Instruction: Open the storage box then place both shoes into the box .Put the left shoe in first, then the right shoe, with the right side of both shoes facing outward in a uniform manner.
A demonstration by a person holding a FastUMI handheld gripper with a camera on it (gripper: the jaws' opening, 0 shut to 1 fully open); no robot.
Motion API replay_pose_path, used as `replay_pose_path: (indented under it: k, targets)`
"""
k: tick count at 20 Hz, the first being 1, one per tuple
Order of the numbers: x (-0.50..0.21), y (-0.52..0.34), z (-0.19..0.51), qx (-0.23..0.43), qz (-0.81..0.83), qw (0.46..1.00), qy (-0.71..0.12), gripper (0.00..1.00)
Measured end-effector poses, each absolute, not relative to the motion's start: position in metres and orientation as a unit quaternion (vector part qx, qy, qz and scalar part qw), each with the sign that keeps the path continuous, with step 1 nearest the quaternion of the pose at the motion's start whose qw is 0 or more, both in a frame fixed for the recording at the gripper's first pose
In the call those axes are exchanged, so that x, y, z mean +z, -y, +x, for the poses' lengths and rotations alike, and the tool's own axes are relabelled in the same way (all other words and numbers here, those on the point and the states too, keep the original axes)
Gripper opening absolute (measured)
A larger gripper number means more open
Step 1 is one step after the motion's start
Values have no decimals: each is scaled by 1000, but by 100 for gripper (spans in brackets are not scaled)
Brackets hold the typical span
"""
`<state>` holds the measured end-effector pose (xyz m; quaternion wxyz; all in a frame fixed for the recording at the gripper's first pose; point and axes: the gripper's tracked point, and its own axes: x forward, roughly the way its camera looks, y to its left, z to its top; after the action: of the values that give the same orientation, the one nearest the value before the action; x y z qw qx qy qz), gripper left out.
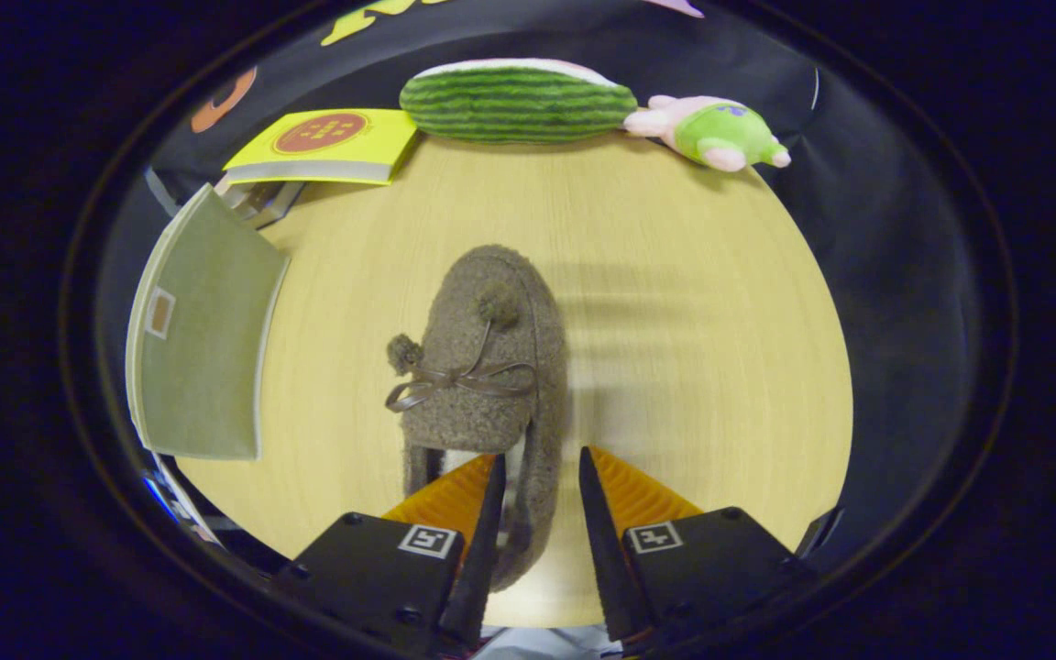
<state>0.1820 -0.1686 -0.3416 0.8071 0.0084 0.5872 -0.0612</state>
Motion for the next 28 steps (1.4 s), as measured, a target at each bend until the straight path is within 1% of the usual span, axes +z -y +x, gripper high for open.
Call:
replay_pose_path:
  k: [1, 2, 3, 4, 5, 9, 11, 16, 20, 28]
  targets:
    - [-345, 168, 185, -60, 12, 809, -585, 48]
    - [-349, 170, 187, -68, 11, 808, -586, 40]
    - [-353, 170, 187, -74, 15, 805, -588, 19]
    - [-354, 169, 188, -72, 12, 802, -592, 14]
    - [-355, 170, 187, -66, 2, 801, -596, 12]
    - [-354, 170, 186, -75, -5, 796, -601, 12]
    - [-353, 168, 182, -82, 3, 791, -607, 8]
    - [-339, 142, 166, -91, 81, 766, -631, 7]
    - [-301, 134, 161, -93, 82, 786, -605, 6]
    - [-222, 80, 164, -85, 81, 808, -578, 6]
